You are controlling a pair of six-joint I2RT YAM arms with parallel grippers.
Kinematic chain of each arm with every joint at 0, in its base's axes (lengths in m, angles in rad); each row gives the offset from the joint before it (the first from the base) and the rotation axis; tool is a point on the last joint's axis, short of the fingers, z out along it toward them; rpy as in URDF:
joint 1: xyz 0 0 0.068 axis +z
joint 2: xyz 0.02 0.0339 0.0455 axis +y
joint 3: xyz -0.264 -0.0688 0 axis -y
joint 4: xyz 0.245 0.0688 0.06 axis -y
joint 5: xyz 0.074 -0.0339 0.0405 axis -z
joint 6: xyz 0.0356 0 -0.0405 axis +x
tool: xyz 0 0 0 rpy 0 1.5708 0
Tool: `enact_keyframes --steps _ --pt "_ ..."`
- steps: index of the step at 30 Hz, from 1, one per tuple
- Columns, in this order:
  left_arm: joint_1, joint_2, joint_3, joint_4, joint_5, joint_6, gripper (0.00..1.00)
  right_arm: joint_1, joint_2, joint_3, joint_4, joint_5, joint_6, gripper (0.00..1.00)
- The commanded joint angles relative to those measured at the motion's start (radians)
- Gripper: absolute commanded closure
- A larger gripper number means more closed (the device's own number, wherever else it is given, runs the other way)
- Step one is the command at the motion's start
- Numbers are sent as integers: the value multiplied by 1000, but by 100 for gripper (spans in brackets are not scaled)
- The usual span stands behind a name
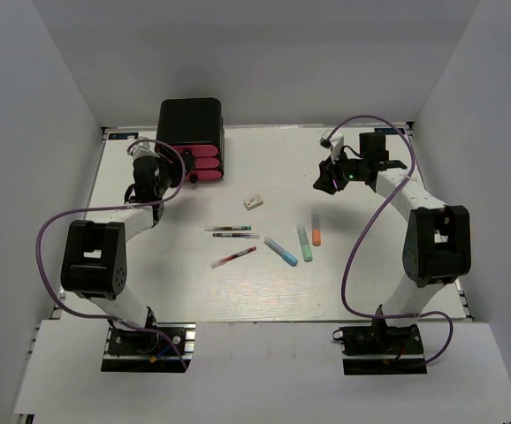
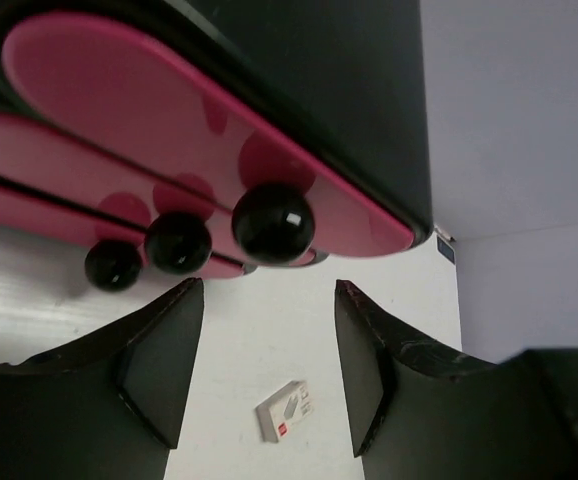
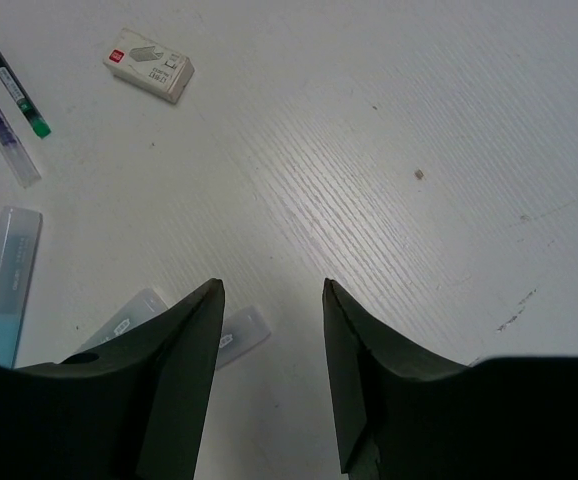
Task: Sort the stationery into containers
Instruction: Open the drawer
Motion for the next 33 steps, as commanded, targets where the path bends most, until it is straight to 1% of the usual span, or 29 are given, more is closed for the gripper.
enact_keyframes --steps 1,2,7,10,15,18,21,22,24,25,28,29,31,32,33 --pt "4 23 73 11 -11 5 35 4 -14 6 8 -22 -18 50" --pt "4 23 87 11 -11 15 35 6 -11 3 8 -22 -20 51" --pt "4 60 110 22 -20 26 35 7 -6 6 8 -20 -26 51" --pt "4 86 154 -4 -29 49 35 7 -3 11 5 -19 -36 51" --pt "4 97 174 -17 -66 86 37 12 1 15 2 -16 -49 51" --pt "4 97 174 -27 -93 108 42 14 3 14 2 -13 -56 51" --pt "4 97 185 -37 -103 132 52 15 4 14 -1 -13 -66 53" --pt "4 97 185 -46 -103 143 60 15 6 14 -1 -17 -67 53" --pt "4 86 185 -46 -103 143 66 18 6 15 -4 -25 -79 54" --pt "4 86 174 -46 -103 143 72 18 6 15 -8 -29 -88 54" --pt "4 53 136 -46 -69 161 78 30 4 17 -37 -66 -131 55" --pt "4 42 124 -46 -69 161 80 37 6 17 -47 -87 -169 55" --pt "4 -5 79 -46 -51 173 81 44 9 21 -74 -112 -275 51" --pt "-5 -24 62 -46 -50 184 81 52 4 24 -105 -158 -311 46" --pt "-5 -44 26 -55 -41 198 81 64 12 27 -145 -172 -437 44"
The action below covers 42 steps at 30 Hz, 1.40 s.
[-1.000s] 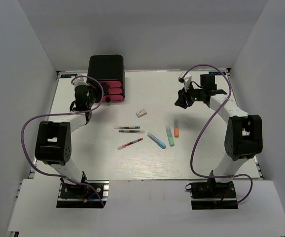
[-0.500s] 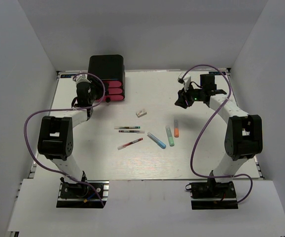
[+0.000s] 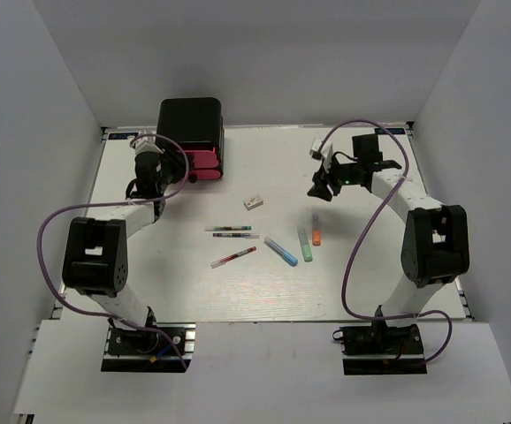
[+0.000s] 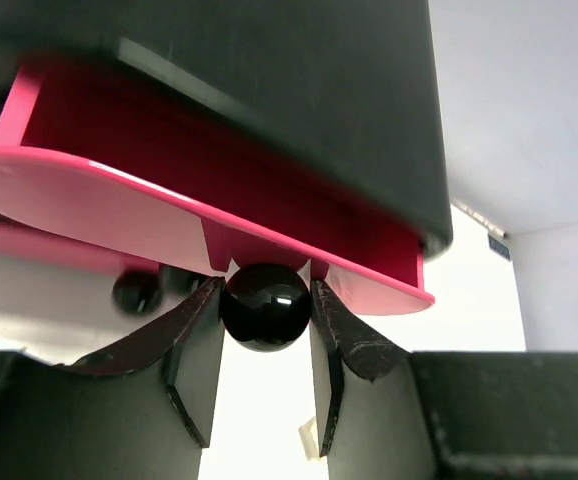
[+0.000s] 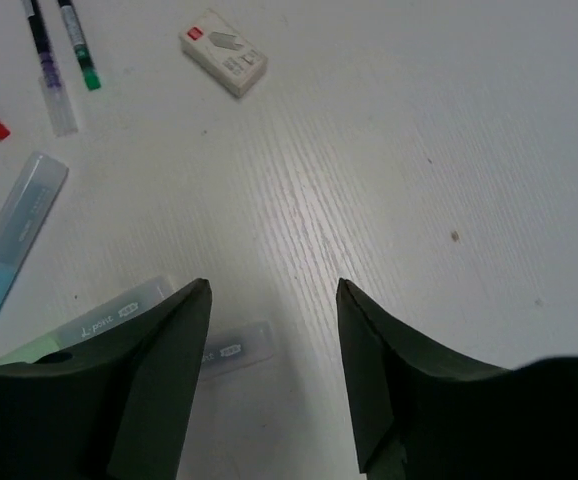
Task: Sort the stationery into containers
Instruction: Open the drawer, then grab a piece of stationery with the right arm
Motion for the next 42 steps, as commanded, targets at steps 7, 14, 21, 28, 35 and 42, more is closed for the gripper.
enact_keyframes --steps 7,14,21,28,35,42 --pt "0 -227 -180 -31 5 65 78 85 94 91 -266 -236 -653 11" --pt "0 -253 -162 -89 17 76 16 223 359 395 -276 -180 -619 23" --pt "9 -373 -209 -180 17 127 14 292 504 555 -286 -107 -599 25" --pt "9 -537 -264 -295 17 145 14 308 573 562 -211 -74 -521 28" --pt "9 -693 -303 -424 -1 154 13 324 639 601 -161 -8 -438 29" --pt "9 -750 -332 -461 -12 125 13 332 700 684 -347 9 -542 68"
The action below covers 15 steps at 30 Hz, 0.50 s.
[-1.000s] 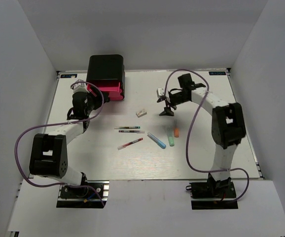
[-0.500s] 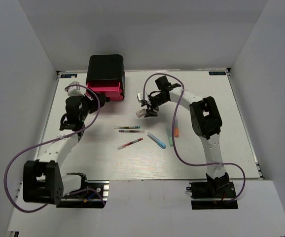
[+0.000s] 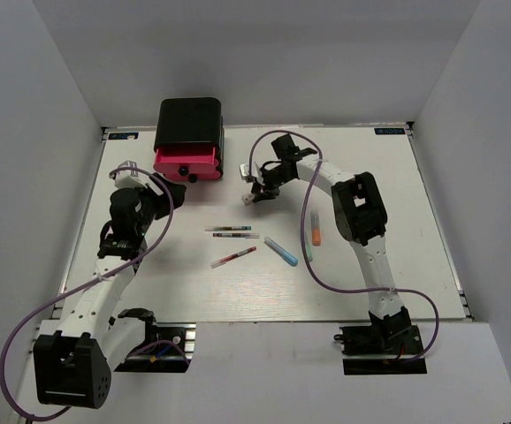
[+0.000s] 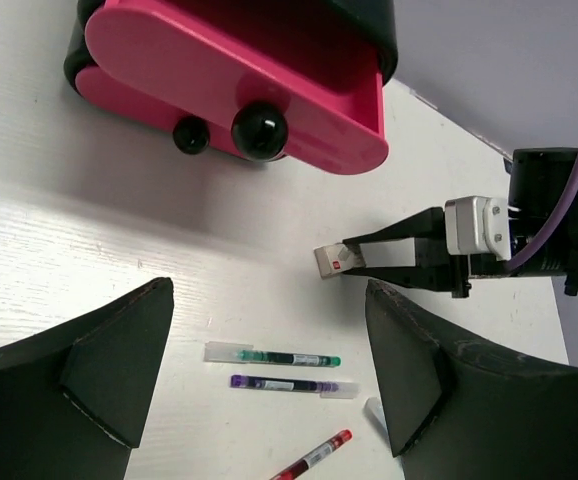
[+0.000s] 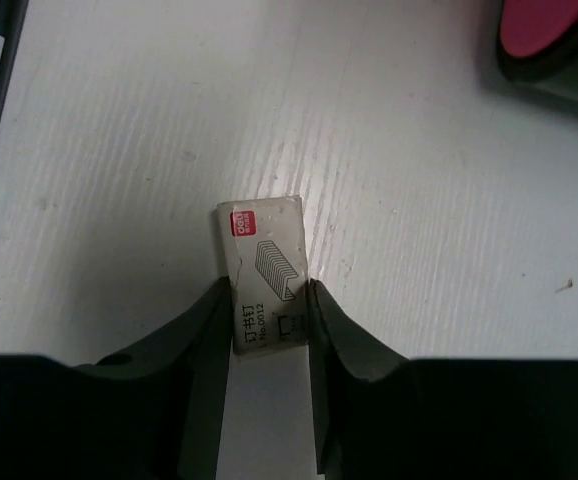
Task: Sort the stationery into containers
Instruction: Grab a piece of stationery with the right arm
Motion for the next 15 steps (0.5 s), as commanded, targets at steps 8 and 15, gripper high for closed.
enact_keyframes --steps 8,15 --pt "6 -28 -41 -31 -12 -25 13 -2 -68 33 -368 -49 -135 100" --pt "-3 -17 -81 2 -3 -57 13 24 -335 -106 195 -152 367 100"
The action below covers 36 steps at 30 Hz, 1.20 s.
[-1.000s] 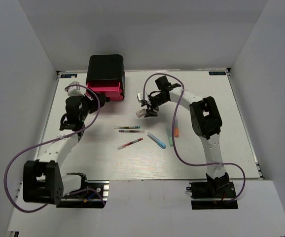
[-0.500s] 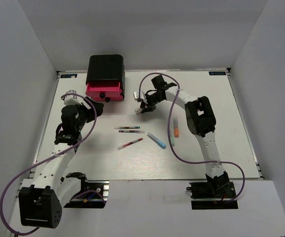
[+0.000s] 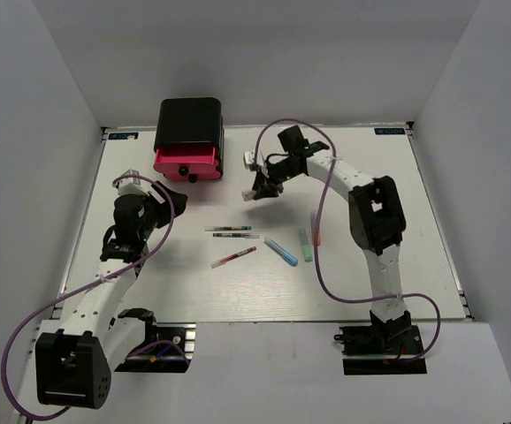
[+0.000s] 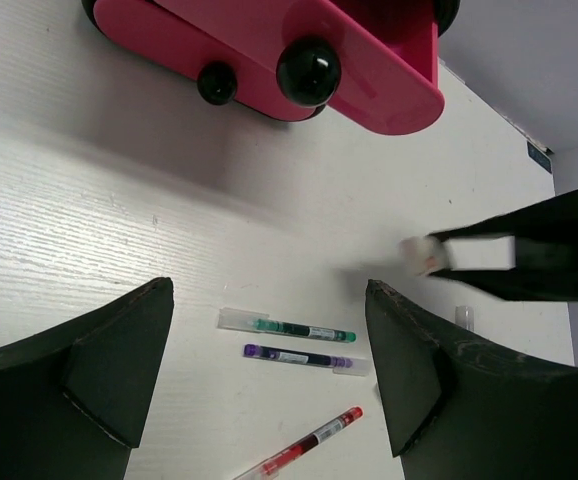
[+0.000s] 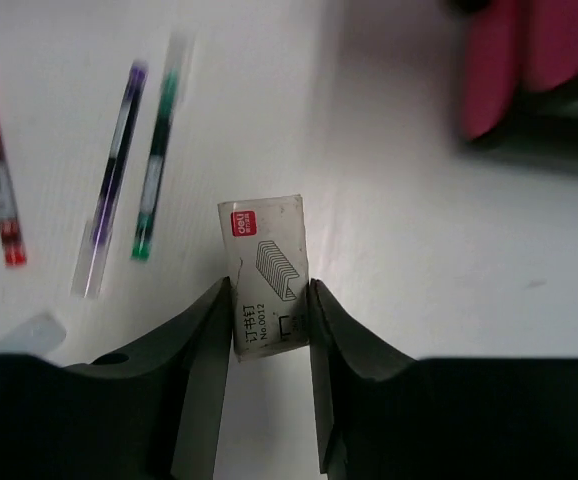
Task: Sort the stationery into containers
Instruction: Grab a piece of stationery with the right arm, then place the stationery into the container
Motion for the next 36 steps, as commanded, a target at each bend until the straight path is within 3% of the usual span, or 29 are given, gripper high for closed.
enact_keyframes --steps 1,4,13,21,25,29,36 --pt "-3 -11 -18 34 9 -17 13 32 -161 -2 370 -51 303 100" --pt "-3 -1 -7 34 9 -17 13 55 -141 17 562 -2 412 100" --pt "-3 -20 2 -6 19 -17 13 142 -57 43 977 153 517 100" --pt "-3 -20 22 -40 19 -17 13 179 35 109 1147 188 587 99" --pt "-3 -20 40 -49 19 -17 13 193 55 70 1248 200 610 82" --pt "-3 12 51 -49 19 -17 13 194 84 92 1281 234 633 49" --pt "-3 73 61 8 19 -17 13 196 94 135 1269 236 652 42"
